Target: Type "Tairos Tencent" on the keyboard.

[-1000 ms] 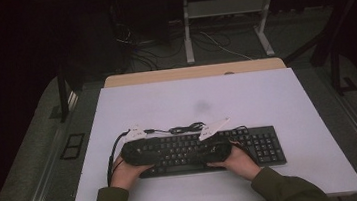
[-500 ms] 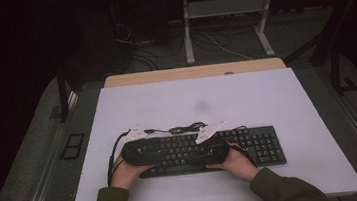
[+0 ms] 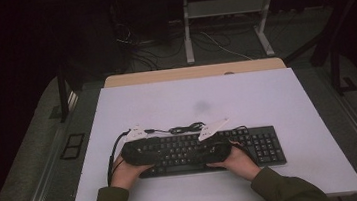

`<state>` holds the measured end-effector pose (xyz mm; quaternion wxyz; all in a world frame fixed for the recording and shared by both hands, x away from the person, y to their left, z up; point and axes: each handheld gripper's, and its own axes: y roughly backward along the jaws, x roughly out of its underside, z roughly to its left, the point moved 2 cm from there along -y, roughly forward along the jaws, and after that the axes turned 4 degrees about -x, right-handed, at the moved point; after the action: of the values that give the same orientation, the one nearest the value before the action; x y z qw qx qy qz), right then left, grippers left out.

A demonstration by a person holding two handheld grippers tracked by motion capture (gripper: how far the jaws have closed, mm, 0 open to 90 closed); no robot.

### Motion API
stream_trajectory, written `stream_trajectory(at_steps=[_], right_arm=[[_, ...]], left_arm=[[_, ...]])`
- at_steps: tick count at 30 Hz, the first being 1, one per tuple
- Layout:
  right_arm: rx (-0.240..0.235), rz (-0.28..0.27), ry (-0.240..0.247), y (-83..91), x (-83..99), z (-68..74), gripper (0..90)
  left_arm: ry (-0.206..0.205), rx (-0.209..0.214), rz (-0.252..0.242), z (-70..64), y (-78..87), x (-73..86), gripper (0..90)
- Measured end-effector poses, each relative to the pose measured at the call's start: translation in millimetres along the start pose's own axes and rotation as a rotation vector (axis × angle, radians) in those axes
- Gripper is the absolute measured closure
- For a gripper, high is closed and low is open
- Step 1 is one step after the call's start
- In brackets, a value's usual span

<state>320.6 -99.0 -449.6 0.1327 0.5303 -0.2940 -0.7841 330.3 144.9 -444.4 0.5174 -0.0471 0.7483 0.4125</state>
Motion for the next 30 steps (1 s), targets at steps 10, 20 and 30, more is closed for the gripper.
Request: stream_trajectory(at_steps=[10,20,30], right_arm=[[0.005,-0.045,-0.023,9.8,0.3,-5.7,54.7],[0.054,-0.081,-0.040,19.7,4.4,-12.9,33.9],[0.098,-0.123,-0.049,29.3,10.9,-20.3,26.7]], left_arm=[[-0.019,0.007,0.014,-5.1,-2.7,-3.0,43.9],[-0.046,0.044,0.022,-15.5,-9.5,-11.3,79.1],[-0.057,0.074,0.060,-23.0,-23.6,-13.3,88.6]])
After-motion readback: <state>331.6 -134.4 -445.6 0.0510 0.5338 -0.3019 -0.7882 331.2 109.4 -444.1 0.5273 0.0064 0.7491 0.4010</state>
